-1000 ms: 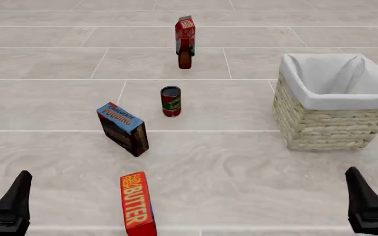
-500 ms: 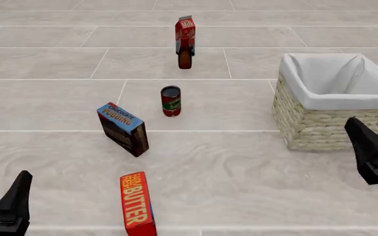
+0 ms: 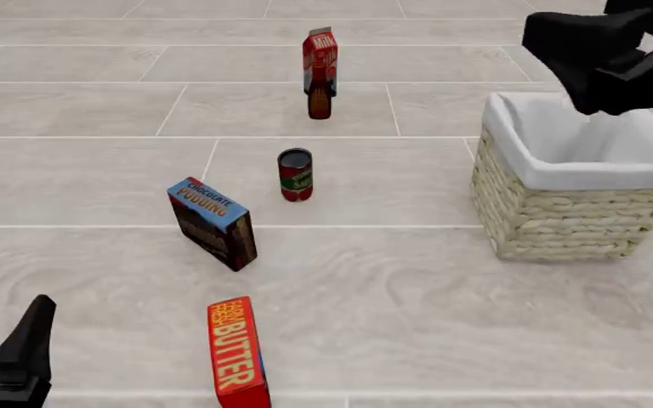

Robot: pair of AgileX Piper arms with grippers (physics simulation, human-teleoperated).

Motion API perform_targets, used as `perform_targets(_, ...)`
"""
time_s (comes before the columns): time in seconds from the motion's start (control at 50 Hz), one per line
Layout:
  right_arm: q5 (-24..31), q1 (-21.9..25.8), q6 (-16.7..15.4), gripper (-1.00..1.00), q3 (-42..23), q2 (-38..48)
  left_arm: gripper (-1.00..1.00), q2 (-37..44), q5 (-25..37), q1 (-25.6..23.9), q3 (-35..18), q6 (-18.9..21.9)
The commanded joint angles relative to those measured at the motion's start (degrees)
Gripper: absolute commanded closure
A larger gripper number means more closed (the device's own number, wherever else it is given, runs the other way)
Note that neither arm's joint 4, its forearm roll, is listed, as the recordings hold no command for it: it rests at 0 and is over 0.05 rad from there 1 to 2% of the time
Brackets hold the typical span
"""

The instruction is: Pick the tomato sauce and place it in the basket.

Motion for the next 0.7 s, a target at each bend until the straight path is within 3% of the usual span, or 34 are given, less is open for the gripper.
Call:
perform_targets(0.02,0.94,4.74,0.1,-1.0,-12.41,14.1,-1.0,0.0,0.0,0.0,0.0,0.0)
perform_targets(0.3,0.63,7.58,1.62,-1.0,-22.77,29.15,-1.0,0.0,0.0,0.0,0.0,0.0)
perform_targets(0.7,3.4,9.37,4.23,-1.0,-35.03,42.8,-1.0,0.0,0.0,0.0,0.0,0.0)
